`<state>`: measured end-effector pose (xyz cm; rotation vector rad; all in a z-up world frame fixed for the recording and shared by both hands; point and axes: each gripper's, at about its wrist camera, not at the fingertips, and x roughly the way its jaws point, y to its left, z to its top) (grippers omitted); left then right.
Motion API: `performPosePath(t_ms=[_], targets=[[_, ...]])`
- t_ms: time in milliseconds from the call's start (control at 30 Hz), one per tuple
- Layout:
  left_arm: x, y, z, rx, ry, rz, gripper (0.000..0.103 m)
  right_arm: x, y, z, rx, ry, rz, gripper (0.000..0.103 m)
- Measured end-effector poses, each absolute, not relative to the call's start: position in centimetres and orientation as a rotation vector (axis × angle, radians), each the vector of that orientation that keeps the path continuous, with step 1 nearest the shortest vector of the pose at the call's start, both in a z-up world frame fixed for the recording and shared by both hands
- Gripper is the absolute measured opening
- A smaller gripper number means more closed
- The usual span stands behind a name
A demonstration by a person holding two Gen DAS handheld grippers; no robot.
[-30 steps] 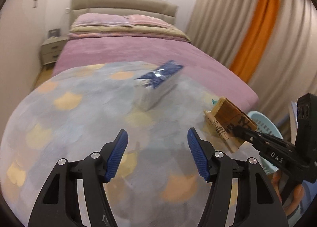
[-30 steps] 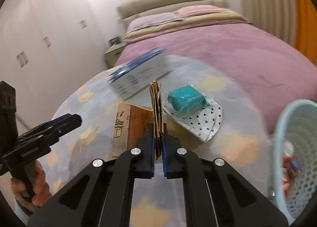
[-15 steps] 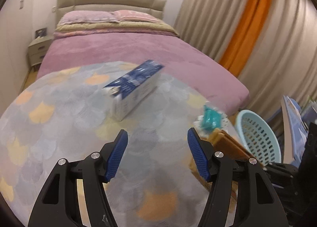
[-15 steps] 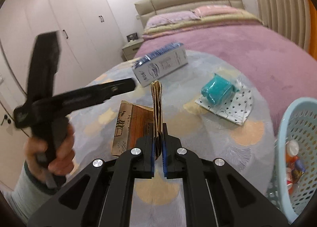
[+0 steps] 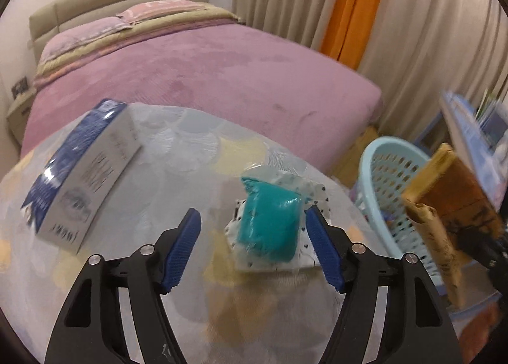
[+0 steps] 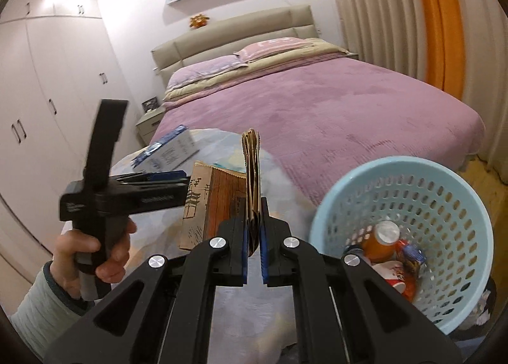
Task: Collect trash
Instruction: 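Grasp the teal packet with the left tool while the right tool holds the paper bag, then carry the teal packet and paper bag over the basket and open both tools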
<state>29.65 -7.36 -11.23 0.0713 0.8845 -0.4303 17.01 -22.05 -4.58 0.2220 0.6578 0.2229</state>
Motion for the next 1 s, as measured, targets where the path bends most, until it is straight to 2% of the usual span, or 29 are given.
performPosePath(t_ms=[67, 133, 400, 600, 767, 1000], targets=[[30.0, -8.1, -11.7, 0.090, 0.904, -0.427, 0.062, 17.1, -22.7, -5.0, 0.235, 0.669, 0.217, 0.004], [30.1, -8.2, -12.2, 0.099, 0.927, -0.425, 0.038, 17.3, -23.2, -5.1, 0.244, 0.675, 0.213, 0.004], [28.2, -4.4, -11.5, 0.011, 0.909, -0.359, 0.037, 17.4, -23.5, -5.3, 0.244, 0.671, 0.214, 0.004], [25.4, -3.6, -6.9, -0.056, 0.798, -0.397, 0.037, 16.1, -23.4, -3.4, 0.212, 0.605, 0.180, 0.004], [23.8, -7.6, -3.4, -0.072, 0.731, -0.517, 0.037, 14.6, -25.5, -1.5, 0.218, 0.541, 0.113, 0.004], [23.5, -16.1, -3.4, -0.052, 0.763, -0.668, 0.037, 13.5, -30.7, -1.5, 0.310, 0.526, -0.020, 0.004]])
